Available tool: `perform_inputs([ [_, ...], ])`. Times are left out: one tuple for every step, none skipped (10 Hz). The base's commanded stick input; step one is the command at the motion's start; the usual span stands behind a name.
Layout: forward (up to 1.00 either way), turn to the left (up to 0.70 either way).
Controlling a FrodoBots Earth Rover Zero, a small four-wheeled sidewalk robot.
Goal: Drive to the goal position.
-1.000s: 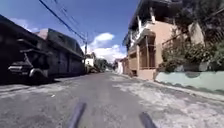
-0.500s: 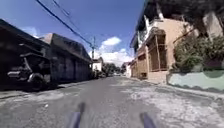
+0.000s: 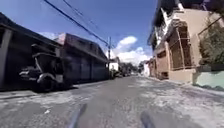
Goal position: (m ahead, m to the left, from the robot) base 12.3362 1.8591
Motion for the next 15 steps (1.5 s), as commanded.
perform_inputs([
  [1.0,-0.4],
  [1.0,-0.4],
  [1.0,-0.4],
  [1.0,-0.4],
  [1.0,-0.4],
  [1.0,-0.32],
  [1.0,-0.03],
  [1.0,0.05],
  [1.0,0.04],
  [1.0,0.02],
  [1.0,0.07],
  [1.0,0.02],
  [1.0,0.0],
  [1.0,0.0],
  [1.0,0.0],
])
